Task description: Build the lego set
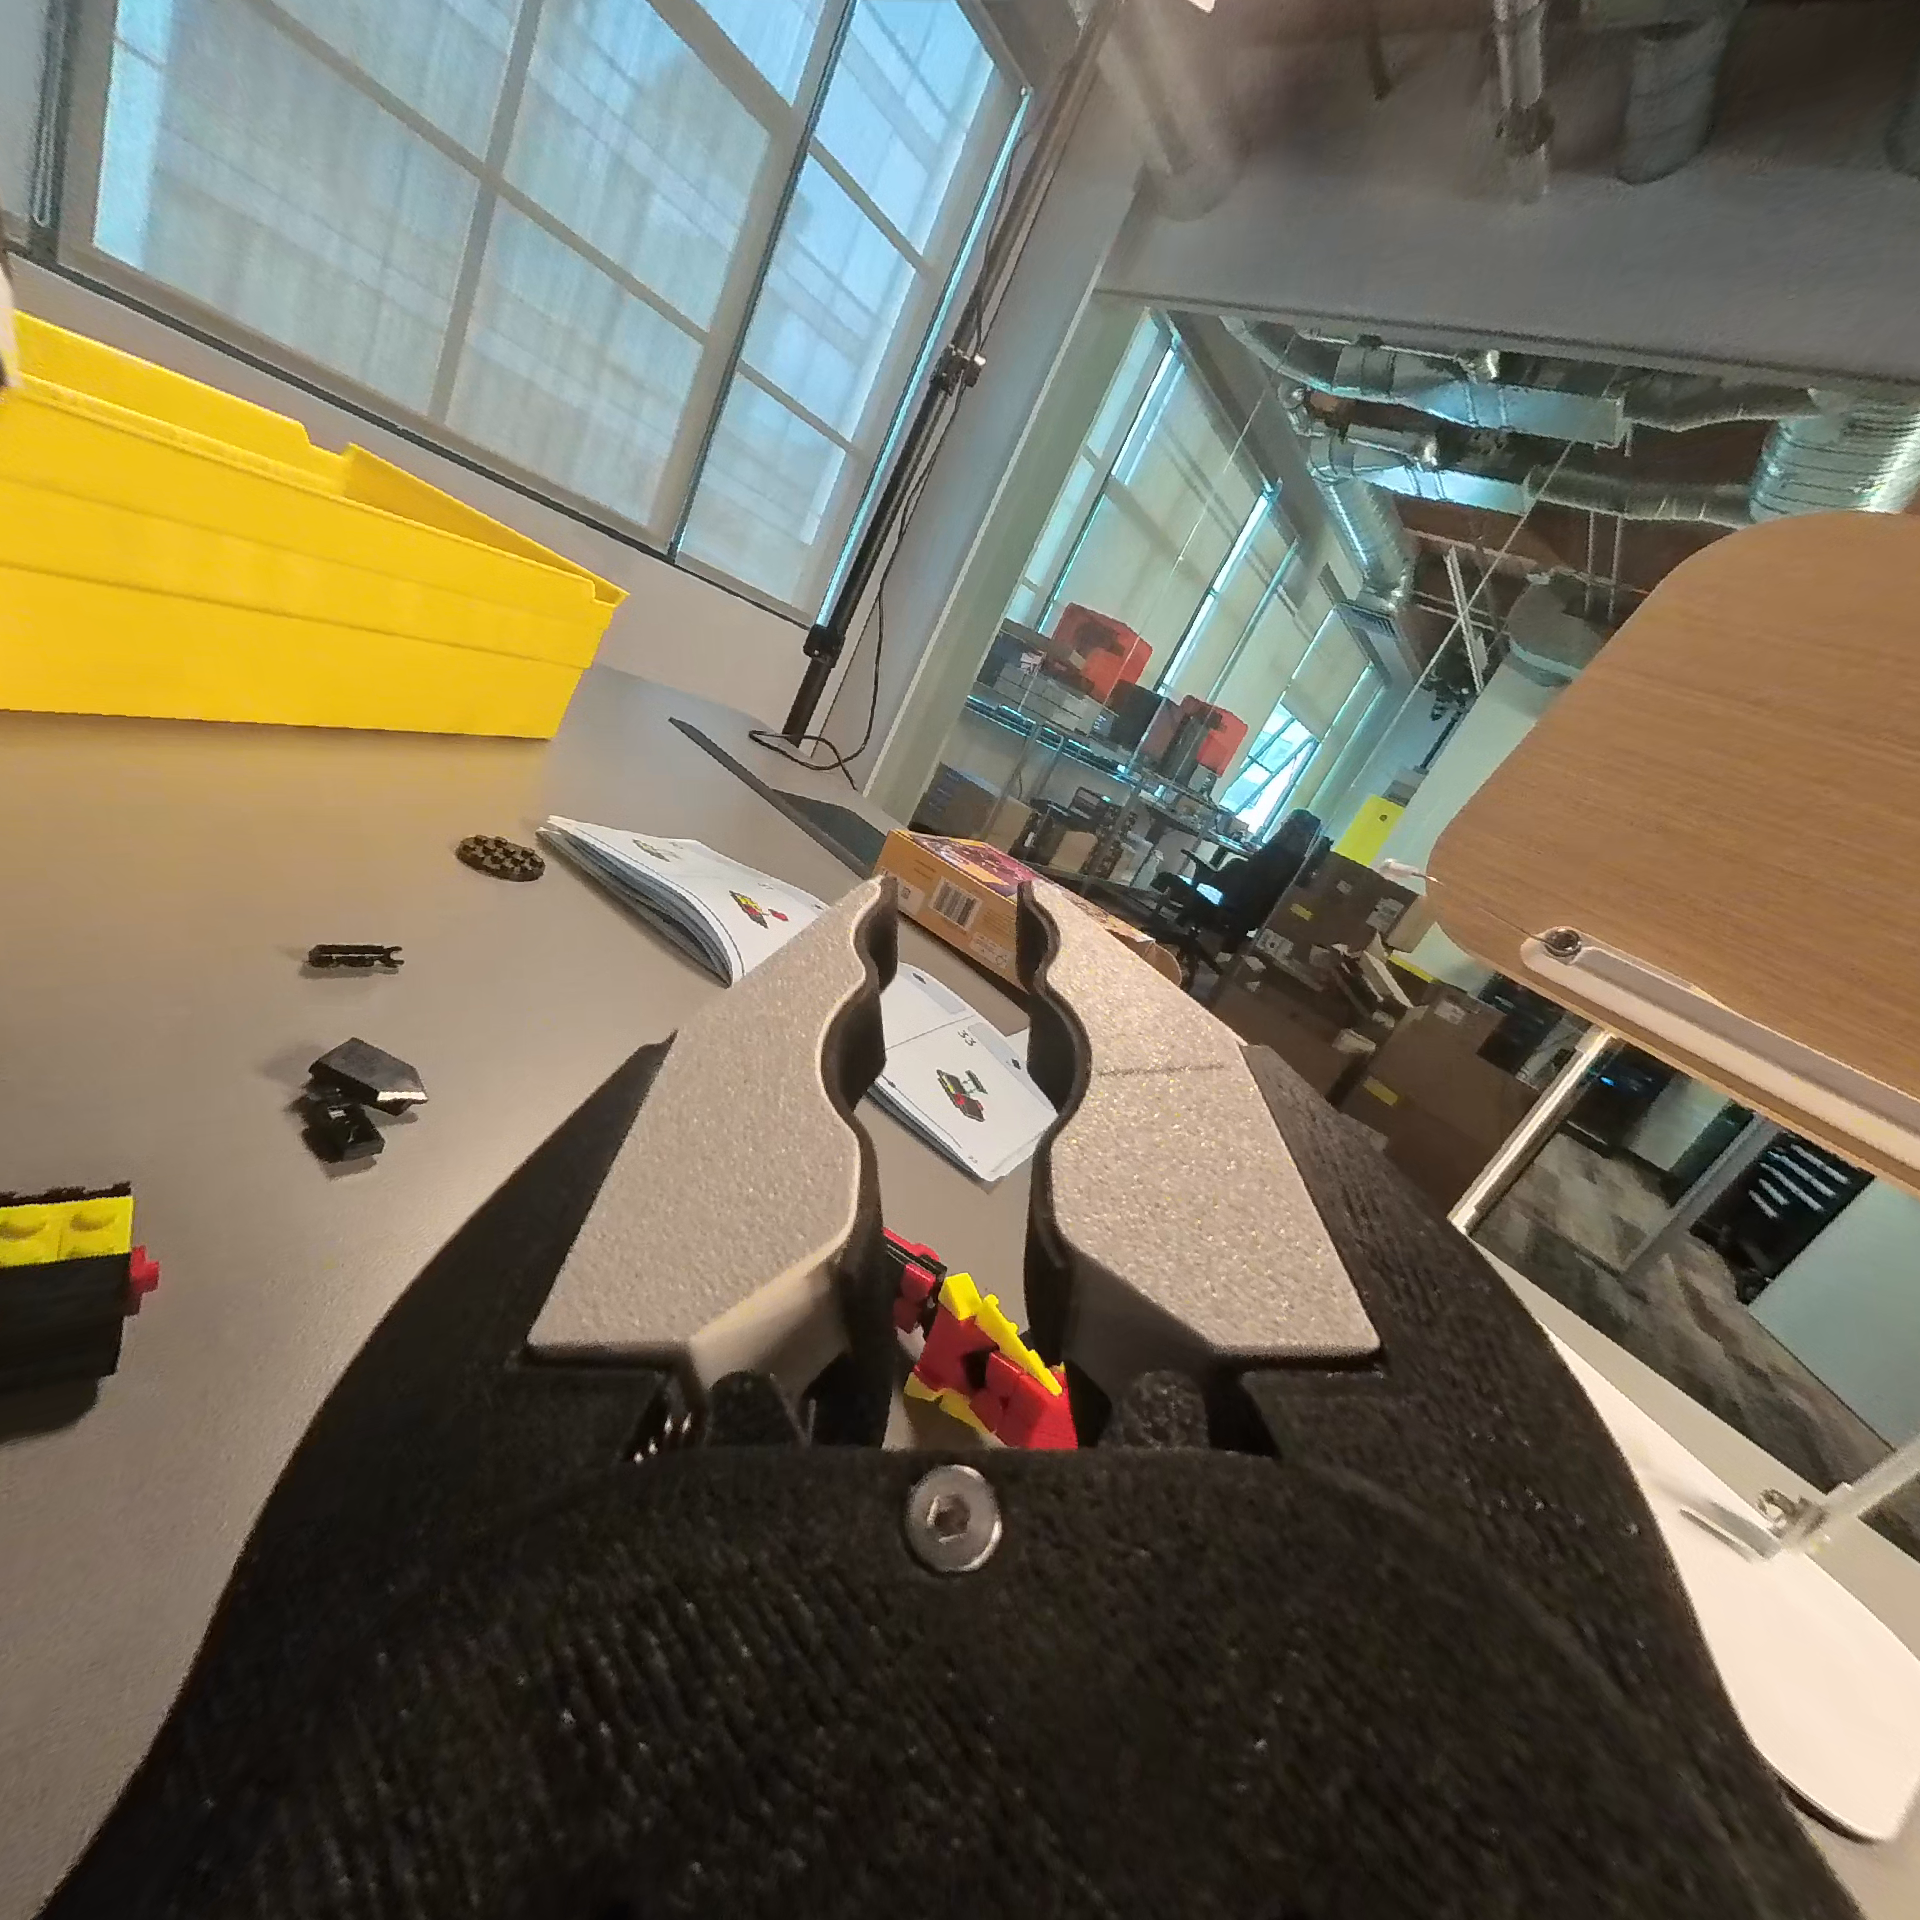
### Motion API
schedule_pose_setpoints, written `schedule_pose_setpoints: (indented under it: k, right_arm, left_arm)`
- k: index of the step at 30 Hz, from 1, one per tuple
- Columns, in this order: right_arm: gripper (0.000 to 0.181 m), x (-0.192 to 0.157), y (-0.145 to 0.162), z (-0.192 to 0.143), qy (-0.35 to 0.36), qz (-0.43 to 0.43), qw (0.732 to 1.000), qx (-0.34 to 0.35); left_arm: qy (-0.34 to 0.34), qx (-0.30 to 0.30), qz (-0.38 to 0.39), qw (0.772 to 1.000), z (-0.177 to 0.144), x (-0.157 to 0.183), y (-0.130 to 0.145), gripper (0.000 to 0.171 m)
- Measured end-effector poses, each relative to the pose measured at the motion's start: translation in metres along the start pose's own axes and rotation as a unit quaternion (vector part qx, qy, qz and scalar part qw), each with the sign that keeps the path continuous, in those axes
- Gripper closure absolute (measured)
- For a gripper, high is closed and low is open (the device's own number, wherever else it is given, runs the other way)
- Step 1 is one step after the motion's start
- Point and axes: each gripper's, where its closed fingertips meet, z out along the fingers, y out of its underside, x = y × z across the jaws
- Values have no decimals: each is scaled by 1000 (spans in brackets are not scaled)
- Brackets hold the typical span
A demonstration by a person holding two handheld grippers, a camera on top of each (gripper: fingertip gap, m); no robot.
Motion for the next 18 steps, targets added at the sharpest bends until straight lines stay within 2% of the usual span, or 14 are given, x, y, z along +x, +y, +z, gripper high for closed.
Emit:
schedule_pose_setpoints:
  k: [3,10,18]
  right_arm:
    - [161,0,1,0,1,-3,1000,-2]
    - [160,0,2,1,2,-1,1000,-7]
    - [161,-2,3,1,-2,-4,1000,-8]
  left_arm:
    - [31,-46,-9,998,13,4,10,146]
    - [17,-161,7,987,28,3,35,142]
    - [-3,-204,5,979,34,0,38,139]
